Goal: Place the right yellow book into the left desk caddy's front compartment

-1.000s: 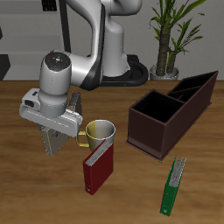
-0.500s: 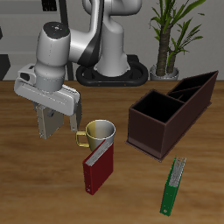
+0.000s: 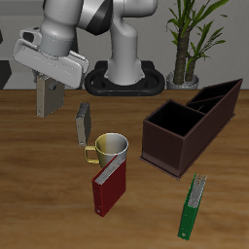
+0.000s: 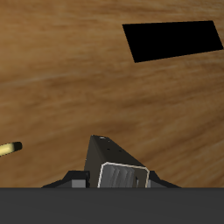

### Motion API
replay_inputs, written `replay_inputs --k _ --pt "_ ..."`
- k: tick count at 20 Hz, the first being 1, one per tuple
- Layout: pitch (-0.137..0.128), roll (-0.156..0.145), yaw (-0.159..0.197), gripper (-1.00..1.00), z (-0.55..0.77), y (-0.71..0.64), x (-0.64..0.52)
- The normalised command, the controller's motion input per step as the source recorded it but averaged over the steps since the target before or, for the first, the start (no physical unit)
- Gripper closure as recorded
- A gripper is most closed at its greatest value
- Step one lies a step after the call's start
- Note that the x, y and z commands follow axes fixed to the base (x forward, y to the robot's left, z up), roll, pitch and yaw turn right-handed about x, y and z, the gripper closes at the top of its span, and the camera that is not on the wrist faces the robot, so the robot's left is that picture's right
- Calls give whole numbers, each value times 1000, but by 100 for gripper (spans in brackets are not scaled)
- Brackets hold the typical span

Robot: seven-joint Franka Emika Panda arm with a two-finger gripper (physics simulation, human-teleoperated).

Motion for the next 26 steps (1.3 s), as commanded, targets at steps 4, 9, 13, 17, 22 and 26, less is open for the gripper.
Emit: replay_inputs --k 4,9,13,17,22,26 --pt "-11 -93 -72 100 423 216 -555" --pt "-13 -6 -31 100 228 477 -549" --pt "-14 -13 -9 100 111 441 -476" --pt "-19 -9 -22 100 217 411 -553" --pt "-63 -10 -4 100 206 424 -476" --pt "-67 12 -8 100 156 362 -391"
